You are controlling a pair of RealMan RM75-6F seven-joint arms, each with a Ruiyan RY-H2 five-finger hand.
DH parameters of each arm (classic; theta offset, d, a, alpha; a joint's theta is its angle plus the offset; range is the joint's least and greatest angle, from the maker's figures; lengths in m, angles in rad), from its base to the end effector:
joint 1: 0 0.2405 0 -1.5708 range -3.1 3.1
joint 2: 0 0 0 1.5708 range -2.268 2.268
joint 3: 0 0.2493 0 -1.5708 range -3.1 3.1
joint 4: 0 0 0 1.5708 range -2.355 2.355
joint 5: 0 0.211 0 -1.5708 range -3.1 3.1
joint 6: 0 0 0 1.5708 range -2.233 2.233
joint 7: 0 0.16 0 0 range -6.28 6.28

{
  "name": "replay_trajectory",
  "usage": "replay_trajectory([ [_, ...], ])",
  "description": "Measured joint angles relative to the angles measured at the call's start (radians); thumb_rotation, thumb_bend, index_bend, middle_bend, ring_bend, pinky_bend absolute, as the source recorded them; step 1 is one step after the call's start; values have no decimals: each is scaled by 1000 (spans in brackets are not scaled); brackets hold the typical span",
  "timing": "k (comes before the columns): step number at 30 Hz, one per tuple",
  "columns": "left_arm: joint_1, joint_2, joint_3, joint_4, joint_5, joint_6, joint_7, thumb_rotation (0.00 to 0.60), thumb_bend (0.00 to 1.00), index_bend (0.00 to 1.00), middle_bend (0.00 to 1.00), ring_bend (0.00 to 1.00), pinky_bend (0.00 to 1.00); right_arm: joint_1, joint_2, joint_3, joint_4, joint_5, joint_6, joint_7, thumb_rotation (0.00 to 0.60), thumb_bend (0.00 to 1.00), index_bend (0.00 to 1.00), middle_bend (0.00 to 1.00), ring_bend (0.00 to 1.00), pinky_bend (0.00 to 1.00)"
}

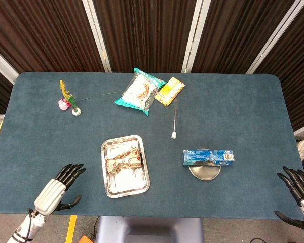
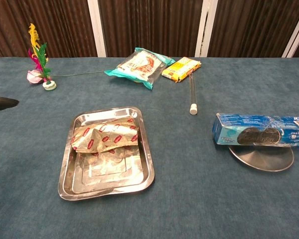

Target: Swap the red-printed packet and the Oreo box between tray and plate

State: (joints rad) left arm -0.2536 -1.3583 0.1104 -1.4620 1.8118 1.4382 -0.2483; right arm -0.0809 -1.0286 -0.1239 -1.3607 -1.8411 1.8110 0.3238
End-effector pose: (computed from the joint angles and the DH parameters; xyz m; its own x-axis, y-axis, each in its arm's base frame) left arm -0.2434 0.1945 0.0457 0.1700 0.2552 0.9518 0.9045 -0.4237 -0.0479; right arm -0.3195 -0.1012 0.1998 0.3656 -0.0190 0.9306 -0.9059 -0.2368 0.3511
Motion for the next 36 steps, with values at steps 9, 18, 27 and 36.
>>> replay_trajectory([
  [9, -135, -106, -137, -100, -168, -214, 99, 600, 380, 0, 0, 0, 7, -28, -32, 10, -25, 5, 9, -129, 600, 189, 0, 0, 0, 0],
  [18, -235, -237, -224, -117, -330, -351, 281, 600, 379, 0, 0, 0, 40, -1, -41, 21, -58, 49, -98, -191, 600, 189, 0, 0, 0, 0],
  [27, -313, -368, -269, -28, -445, -419, 466, 600, 378, 0, 0, 0, 66, 17, -27, 44, -90, 100, -137, -184, 600, 189, 0, 0, 0, 0],
  [36, -345, -443, -270, 71, -533, -417, 690, 600, 379, 77, 30, 33, 181, 10, -5, 55, -89, 127, -129, -135, 600, 189, 0, 0, 0, 0],
])
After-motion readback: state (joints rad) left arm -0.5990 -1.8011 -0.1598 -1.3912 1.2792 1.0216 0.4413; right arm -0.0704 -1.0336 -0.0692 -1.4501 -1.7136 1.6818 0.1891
